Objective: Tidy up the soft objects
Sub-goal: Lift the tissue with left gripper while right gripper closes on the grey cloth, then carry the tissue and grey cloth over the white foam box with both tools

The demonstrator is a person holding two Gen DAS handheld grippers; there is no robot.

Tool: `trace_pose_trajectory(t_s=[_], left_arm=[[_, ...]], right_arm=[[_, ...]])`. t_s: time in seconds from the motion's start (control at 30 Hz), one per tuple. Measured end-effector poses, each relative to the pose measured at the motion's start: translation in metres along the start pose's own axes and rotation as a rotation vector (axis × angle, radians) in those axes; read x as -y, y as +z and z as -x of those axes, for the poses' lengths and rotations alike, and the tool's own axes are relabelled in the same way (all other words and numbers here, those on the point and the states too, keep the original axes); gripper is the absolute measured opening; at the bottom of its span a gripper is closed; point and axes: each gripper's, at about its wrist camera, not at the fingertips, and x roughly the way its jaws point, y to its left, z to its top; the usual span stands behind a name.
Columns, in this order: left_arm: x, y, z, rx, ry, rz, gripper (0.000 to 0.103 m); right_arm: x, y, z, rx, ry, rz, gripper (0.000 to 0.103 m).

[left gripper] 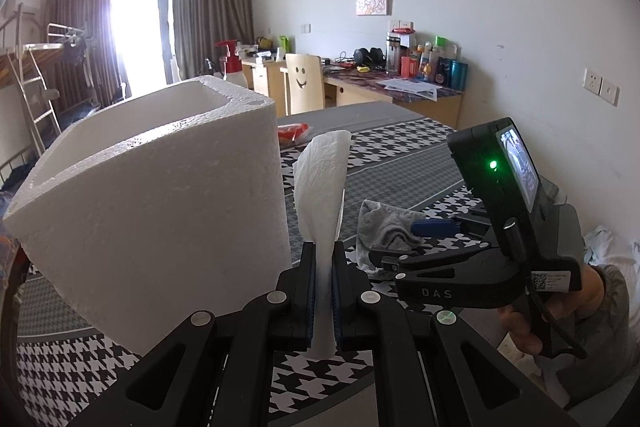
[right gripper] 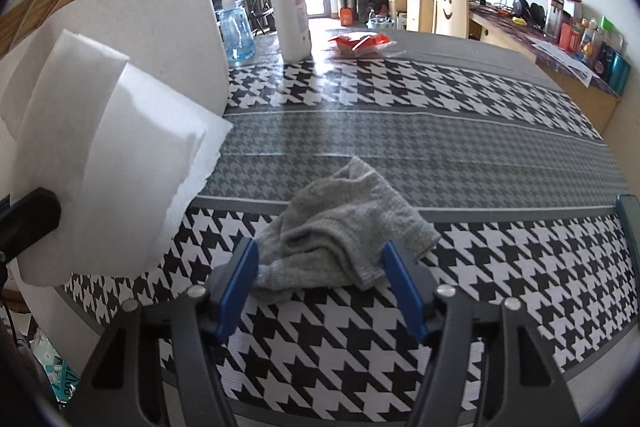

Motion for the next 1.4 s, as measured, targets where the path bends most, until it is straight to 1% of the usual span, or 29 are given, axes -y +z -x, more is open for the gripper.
trace_pose_trajectory(t_s=[0.1, 0.2, 0.23, 0.27, 0.3, 0.33, 0.37, 0.43, 0.53, 0.57, 0.67, 1.03, 1.23, 1.4], left_arm=[[-0.001, 0.0, 0.001, -0.002, -0.002, 0.001, 0.007], [0.001, 0.0, 0.001, -0.002, -0.004, -0.003, 0.007], [0.002, 0.001, 0.001, -0.001, -0.005, -0.003, 0.007], [0.002, 0.001, 0.001, 0.0, -0.007, -0.003, 0.007], [0.002, 0.002, 0.001, 0.001, -0.007, -0.002, 0.007], [0.002, 0.003, 0.001, 0.003, -0.008, -0.003, 0.007], [0.002, 0.004, 0.002, 0.006, -0.009, -0.003, 0.007], [0.003, 0.006, 0.003, 0.013, -0.009, -0.006, 0.007], [0.003, 0.008, 0.008, 0.028, -0.017, -0.012, 0.007], [0.004, 0.009, 0.008, 0.032, -0.019, -0.013, 0.007], [0.003, 0.01, 0.01, 0.041, -0.018, -0.011, 0.007], [0.001, 0.021, 0.011, 0.058, -0.026, -0.016, 0.007], [0.001, 0.027, 0.016, 0.076, -0.025, -0.015, 0.007], [0.002, 0.034, 0.02, 0.091, -0.037, -0.015, 0.007]], right_arm=[[-0.002, 0.001, -0.001, -0.004, -0.021, 0.015, 0.062], [-0.003, 0.001, 0.0, -0.014, -0.025, 0.022, 0.051], [-0.003, 0.0, 0.0, -0.015, -0.022, 0.027, 0.044], [-0.003, 0.0, 0.0, -0.014, -0.024, 0.028, 0.042], [-0.003, 0.0, 0.001, -0.013, -0.028, 0.027, 0.035], [-0.002, -0.001, 0.001, -0.014, -0.026, 0.022, 0.024], [0.0, -0.001, 0.003, -0.015, -0.026, 0.015, 0.02], [0.0, 0.0, 0.013, 0.018, -0.035, 0.01, 0.019], [0.001, 0.001, 0.039, 0.099, -0.017, 0.005, 0.019], [0.0, 0.002, 0.045, 0.114, -0.019, 0.007, 0.019], [-0.001, 0.004, 0.053, 0.131, -0.043, 0.006, 0.019], [0.0, 0.008, 0.076, 0.189, -0.06, -0.014, 0.019], [-0.003, 0.01, 0.085, 0.219, -0.077, -0.002, 0.019], [-0.003, 0.011, 0.092, 0.237, -0.079, -0.008, 0.019]])
